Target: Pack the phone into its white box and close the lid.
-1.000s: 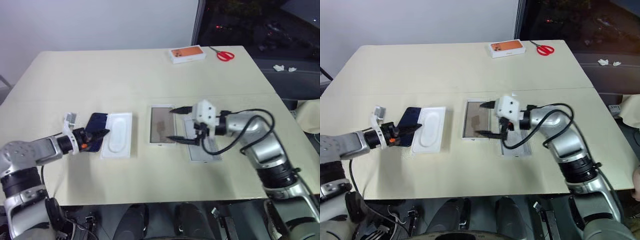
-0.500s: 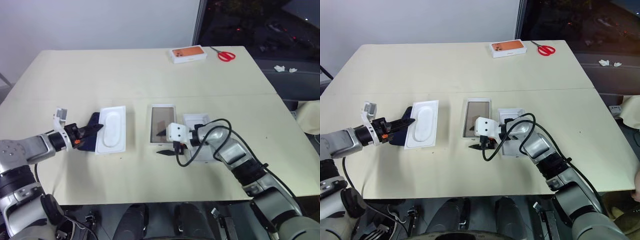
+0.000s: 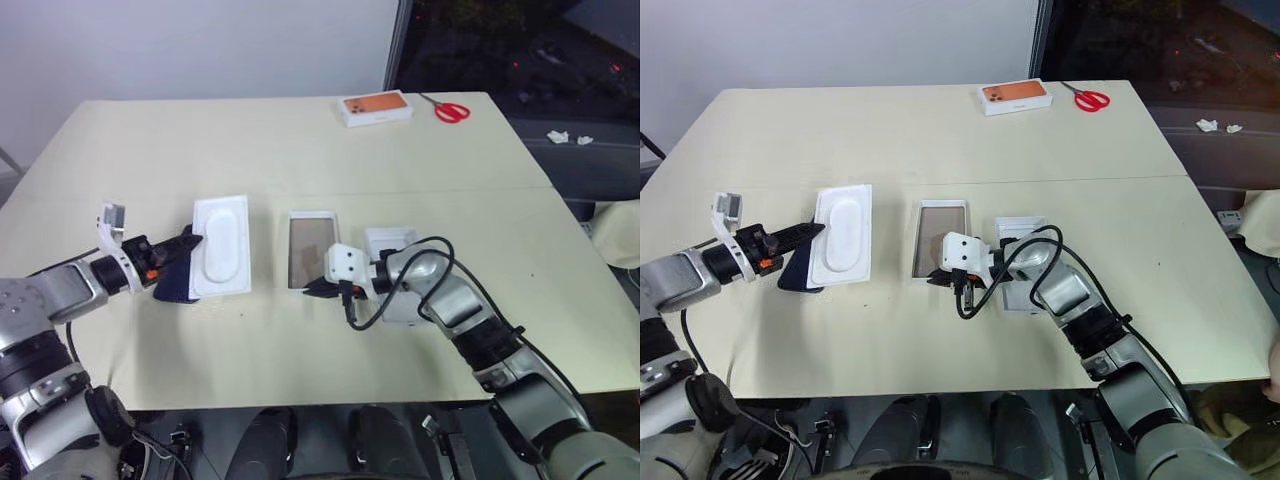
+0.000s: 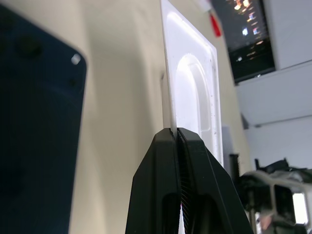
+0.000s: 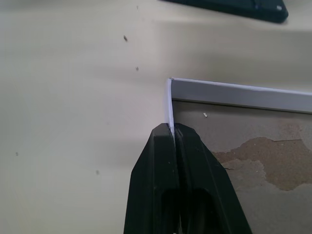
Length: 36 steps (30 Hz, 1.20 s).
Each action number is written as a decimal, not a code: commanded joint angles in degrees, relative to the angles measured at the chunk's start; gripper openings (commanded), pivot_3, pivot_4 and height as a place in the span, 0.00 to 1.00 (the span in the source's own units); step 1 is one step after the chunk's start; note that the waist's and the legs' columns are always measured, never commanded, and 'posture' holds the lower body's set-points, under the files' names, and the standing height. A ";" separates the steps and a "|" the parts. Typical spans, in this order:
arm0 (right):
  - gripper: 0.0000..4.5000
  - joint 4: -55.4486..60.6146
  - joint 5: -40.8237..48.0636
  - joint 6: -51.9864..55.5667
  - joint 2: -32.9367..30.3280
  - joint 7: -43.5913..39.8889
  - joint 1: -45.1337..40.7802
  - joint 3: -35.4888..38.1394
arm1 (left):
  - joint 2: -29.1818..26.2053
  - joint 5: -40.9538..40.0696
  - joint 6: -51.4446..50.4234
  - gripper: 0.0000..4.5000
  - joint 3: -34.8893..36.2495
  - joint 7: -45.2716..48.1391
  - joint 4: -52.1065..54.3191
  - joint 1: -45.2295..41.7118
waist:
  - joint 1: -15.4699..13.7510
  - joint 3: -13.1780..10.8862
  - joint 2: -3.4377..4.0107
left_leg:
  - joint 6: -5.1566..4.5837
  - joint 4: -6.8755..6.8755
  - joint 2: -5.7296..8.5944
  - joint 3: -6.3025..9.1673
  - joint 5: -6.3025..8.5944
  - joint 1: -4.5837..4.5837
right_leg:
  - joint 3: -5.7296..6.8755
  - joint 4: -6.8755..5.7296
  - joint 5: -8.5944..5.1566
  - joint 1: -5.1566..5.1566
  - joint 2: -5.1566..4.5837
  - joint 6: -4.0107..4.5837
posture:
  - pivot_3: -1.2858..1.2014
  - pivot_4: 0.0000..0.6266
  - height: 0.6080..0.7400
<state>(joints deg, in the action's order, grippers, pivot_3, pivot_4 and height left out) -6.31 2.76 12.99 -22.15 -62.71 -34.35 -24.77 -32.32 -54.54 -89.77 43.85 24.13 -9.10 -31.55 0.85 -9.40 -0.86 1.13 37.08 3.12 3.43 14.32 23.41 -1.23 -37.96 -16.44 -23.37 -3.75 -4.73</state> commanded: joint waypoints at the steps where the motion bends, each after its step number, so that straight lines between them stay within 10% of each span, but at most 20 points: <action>1: 0.01 4.39 2.56 3.66 1.58 0.65 0.08 1.35 | -0.13 -1.45 -1.25 0.00 2.01 -1.11 -0.51 -2.89 | 0.05 -0.01 -0.01 | 0.00 0.00 0.00 0.00 0.00 0.00 | 0.00 0.00 0.00 0.00 0.00 0.00 | 0.52 0.24 1.00; 5: 0.19 6.12 4.36 7.19 2.46 0.70 0.63 1.66 | -0.09 -0.74 -0.97 0.00 1.49 -1.66 -1.96 -3.97 | 0.19 -0.01 -0.01 | 0.00 -0.01 0.00 0.00 0.00 0.00 | 0.00 -0.01 0.00 -0.01 0.01 0.00 | 0.52 0.24 1.00; 11: 0.86 9.04 5.06 8.33 0.67 2.01 0.10 4.25 | 2.26 -1.15 -1.04 0.00 -0.17 -1.96 -0.78 -2.96 | 0.03 -0.01 -0.02 | 0.00 -0.01 0.00 -0.01 0.00 0.00 | -0.01 -0.02 0.00 -0.02 0.01 0.00 | 0.52 0.24 1.00; 23: 0.86 12.95 15.47 14.62 -10.95 -2.97 0.29 16.62 | 18.52 0.48 1.30 0.00 -0.89 -13.13 6.38 -3.61 | -0.03 -0.05 -0.13 | -0.19 0.00 0.02 0.01 0.11 0.02 | 0.02 0.03 0.00 0.04 -0.02 0.00 | 0.52 0.24 1.00; 34: 0.86 11.93 15.18 13.18 -9.35 0.26 0.32 16.92 | 23.93 1.70 4.13 0.00 -6.56 -16.28 6.25 -3.19 | -0.25 -0.06 -0.15 | -0.01 0.00 -0.02 -0.01 0.00 0.02 | 0.00 0.01 0.00 0.02 0.05 0.00 | 0.52 0.24 1.00; 36: 0.87 11.72 15.04 12.81 -9.39 0.60 0.28 16.99 | 23.71 1.75 4.17 0.15 -7.19 -16.17 6.37 -2.92 | -0.21 -0.06 -0.15 | 0.00 0.00 -0.02 -0.01 0.00 0.03 | 0.00 0.01 0.00 0.03 0.05 0.00 | 0.52 0.24 1.00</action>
<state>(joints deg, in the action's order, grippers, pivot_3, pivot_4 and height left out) 3.67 17.18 27.06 -31.78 -62.54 -33.77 -8.46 -8.36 -52.11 -86.02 37.10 7.75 -4.38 -34.46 0.64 -9.47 -1.01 1.13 37.08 3.10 3.42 14.32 23.44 -1.22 -37.94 -16.44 -23.34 -3.70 -4.74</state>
